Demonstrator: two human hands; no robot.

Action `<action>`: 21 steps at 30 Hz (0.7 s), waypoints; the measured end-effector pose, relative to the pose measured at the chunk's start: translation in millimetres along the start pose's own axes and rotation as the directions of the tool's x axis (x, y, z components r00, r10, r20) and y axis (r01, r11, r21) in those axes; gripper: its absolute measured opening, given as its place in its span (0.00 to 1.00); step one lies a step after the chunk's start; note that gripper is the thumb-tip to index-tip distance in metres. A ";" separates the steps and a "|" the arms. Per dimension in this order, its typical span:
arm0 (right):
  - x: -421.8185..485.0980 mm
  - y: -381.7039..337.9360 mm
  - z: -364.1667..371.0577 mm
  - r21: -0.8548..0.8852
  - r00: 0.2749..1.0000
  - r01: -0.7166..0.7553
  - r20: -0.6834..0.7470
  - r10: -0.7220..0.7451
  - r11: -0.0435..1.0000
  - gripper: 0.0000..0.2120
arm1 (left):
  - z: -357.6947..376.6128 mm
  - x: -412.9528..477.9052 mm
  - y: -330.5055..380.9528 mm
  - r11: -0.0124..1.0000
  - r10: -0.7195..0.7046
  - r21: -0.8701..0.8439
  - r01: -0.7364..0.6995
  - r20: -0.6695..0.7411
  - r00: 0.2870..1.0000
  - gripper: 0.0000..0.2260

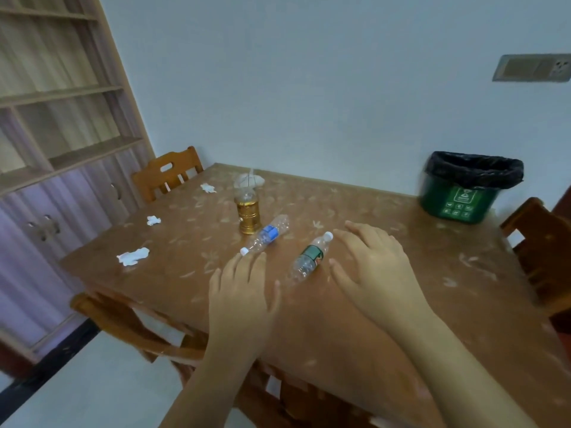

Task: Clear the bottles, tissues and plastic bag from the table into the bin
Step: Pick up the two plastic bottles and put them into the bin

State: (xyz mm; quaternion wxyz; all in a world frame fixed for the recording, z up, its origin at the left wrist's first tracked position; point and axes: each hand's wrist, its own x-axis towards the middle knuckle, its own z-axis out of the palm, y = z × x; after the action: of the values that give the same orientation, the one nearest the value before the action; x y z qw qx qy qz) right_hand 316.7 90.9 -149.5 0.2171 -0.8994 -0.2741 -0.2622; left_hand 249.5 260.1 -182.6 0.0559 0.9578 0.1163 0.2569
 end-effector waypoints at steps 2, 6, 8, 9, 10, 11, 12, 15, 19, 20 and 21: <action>9.1 -1.9 18.7 -0.011 1.000 -0.016 0.016 0.017 1.000 0.22 | 13.0 12.4 -15.1 1.000 -0.001 -0.019 0.001 0.009 1.000 0.22; 32.3 -6.5 57.5 -0.055 0.997 -0.068 0.025 0.069 0.996 0.19 | 38.5 44.9 -49.1 0.998 0.009 -0.055 -0.007 0.030 1.000 0.22; 49.0 -12.1 76.5 -0.070 0.995 -0.099 0.021 0.101 0.993 0.20 | 49.6 65.2 -67.9 0.994 0.038 -0.099 -0.036 0.016 0.999 0.22; 57.9 -15.9 86.4 -0.074 0.992 -0.120 0.019 0.122 0.990 0.20 | 54.5 75.9 -78.4 0.991 0.055 -0.120 -0.054 0.007 0.998 0.22; 67.3 -20.2 96.5 -0.076 0.989 -0.143 0.017 0.145 0.987 0.20 | 60.0 87.0 -88.9 0.987 0.070 -0.144 -0.069 0.000 0.998 0.22; 76.9 -24.8 107.4 -0.077 0.985 -0.168 0.017 0.170 0.983 0.20 | 66.5 98.5 -100.0 0.981 0.081 -0.174 -0.081 -0.003 0.997 0.22; 86.2 -29.2 117.9 -0.076 0.981 -0.192 0.018 0.193 0.979 0.20 | 72.7 109.8 -109.4 0.975 0.090 -0.203 -0.089 -0.003 0.996 0.22; 107.1 -37.7 148.4 -0.095 0.963 -0.260 0.045 0.265 0.961 0.21 | 94.7 137.3 -131.8 0.961 0.115 -0.256 -0.106 0.021 0.993 0.22; 115.3 -36.8 181.4 -0.122 0.941 -0.326 0.053 0.334 0.938 0.21 | 126.5 159.0 -145.2 0.927 0.168 -0.352 -0.133 0.071 0.983 0.22; 114.9 -33.9 188.0 -0.125 0.937 -0.338 0.048 0.346 0.933 0.21 | 134.0 162.4 -146.2 0.921 0.180 -0.366 -0.137 0.086 0.980 0.22; 114.4 -30.5 193.8 -0.133 0.933 -0.348 0.048 0.357 0.928 0.20 | 141.2 165.5 -146.8 0.918 0.189 -0.372 -0.140 0.099 0.977 0.21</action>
State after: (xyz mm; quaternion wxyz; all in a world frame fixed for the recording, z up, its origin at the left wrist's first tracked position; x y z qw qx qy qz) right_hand 448.0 260.9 -223.3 0.1951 -0.9544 -0.0992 -0.2030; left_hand 431.4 436.9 -249.5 0.2178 0.9523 -0.0182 0.2132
